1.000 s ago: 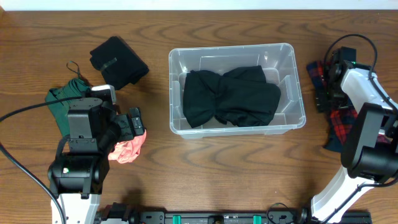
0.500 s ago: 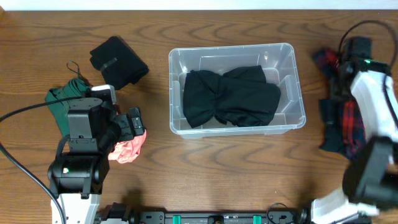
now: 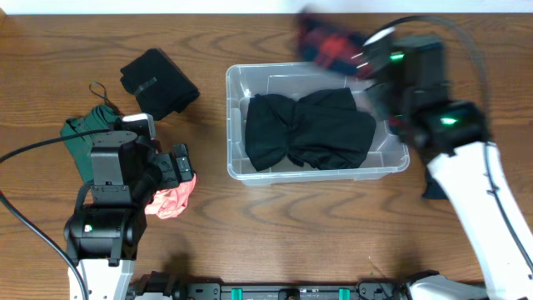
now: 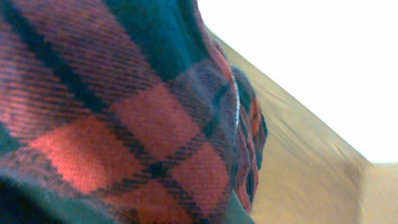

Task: Pack container
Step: 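Lay the plaid shirt into the bin over the dark garment and release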

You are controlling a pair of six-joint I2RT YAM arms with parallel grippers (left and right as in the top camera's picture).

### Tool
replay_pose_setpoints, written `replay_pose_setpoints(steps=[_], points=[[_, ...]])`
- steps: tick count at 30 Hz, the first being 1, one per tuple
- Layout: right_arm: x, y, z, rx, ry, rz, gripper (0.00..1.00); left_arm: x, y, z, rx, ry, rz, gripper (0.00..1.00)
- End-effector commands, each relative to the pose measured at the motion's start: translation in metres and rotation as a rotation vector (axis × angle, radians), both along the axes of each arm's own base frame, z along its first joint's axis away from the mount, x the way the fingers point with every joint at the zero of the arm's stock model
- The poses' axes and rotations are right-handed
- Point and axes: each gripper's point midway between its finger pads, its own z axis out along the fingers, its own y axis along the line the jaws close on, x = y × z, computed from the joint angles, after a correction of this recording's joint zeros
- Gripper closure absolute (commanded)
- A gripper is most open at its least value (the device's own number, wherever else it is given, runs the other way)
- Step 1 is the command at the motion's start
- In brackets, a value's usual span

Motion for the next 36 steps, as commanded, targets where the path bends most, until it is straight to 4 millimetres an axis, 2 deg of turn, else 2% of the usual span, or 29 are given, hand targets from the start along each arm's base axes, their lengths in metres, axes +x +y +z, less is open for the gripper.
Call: replay_pose_setpoints(steps=[1,4,9,12,13,14,16,19,20,22,23,25,26,27,29,32,35,36], points=[[-0.009,0.053,-0.036,-0.046,0.097,0.21,0.99,0.002,-0.001,0.008,-0.006,-0.018,0.002,0.02],[-0.013,0.077,-0.081,-0.085,0.214,0.267,0.99,0.002,-0.001,0.008,-0.006,-0.018,0.002,0.02],[-0.019,0.103,-0.144,-0.114,0.369,0.309,0.99,0.002,-0.001,0.008,-0.006,-0.018,0.002,0.02],[-0.012,0.106,-0.169,-0.133,0.392,0.275,0.98,0.002,-0.001,0.008,-0.006,-0.018,0.002,0.02],[-0.008,0.104,-0.175,-0.142,0.391,0.242,0.92,0.002,-0.001,0.008,-0.006,-0.018,0.002,0.02],[-0.005,0.101,-0.175,-0.146,0.382,0.21,0.91,0.002,-0.001,0.008,-0.006,-0.018,0.002,0.02],[0.002,0.095,-0.171,-0.15,0.35,0.151,0.83,0.002,-0.001,0.008,-0.006,-0.018,0.002,0.02],[0.012,0.085,-0.146,-0.18,0.27,0.102,0.77,0.002,-0.001,0.008,-0.006,-0.018,0.002,0.02],[0.015,0.082,-0.131,-0.185,0.232,0.085,0.74,0.002,-0.001,0.008,-0.006,-0.018,0.002,0.02],[0.017,0.078,-0.096,-0.167,0.146,0.064,0.57,0.002,-0.001,0.008,-0.006,-0.018,0.002,0.02],[0.018,0.077,-0.072,-0.134,0.087,0.06,0.44,0.002,-0.001,0.008,-0.006,-0.018,0.002,0.02],[0.02,0.078,-0.037,-0.07,-0.007,0.06,0.32,0.002,-0.001,0.008,-0.006,-0.018,0.002,0.02],[0.019,0.081,-0.018,-0.031,-0.055,0.076,0.29,0.002,-0.001,0.008,-0.006,-0.018,0.002,0.02],[0.018,0.084,-0.005,-0.002,-0.086,0.097,0.31,0.002,-0.001,0.008,-0.006,-0.018,0.002,0.02],[0.015,0.096,0.012,0.063,-0.125,0.164,0.42,0.002,-0.001,0.008,-0.006,-0.018,0.002,0.02],[0.013,0.11,0.002,0.106,-0.085,0.212,0.46,0.002,-0.001,0.008,-0.006,-0.018,0.002,0.02],[0.018,0.117,-0.029,0.151,-0.001,0.172,0.49,0.002,-0.001,0.008,-0.006,-0.018,0.002,0.02],[0.019,0.122,-0.046,0.165,0.044,0.167,0.52,0.002,-0.001,0.008,-0.006,-0.018,0.002,0.02]])
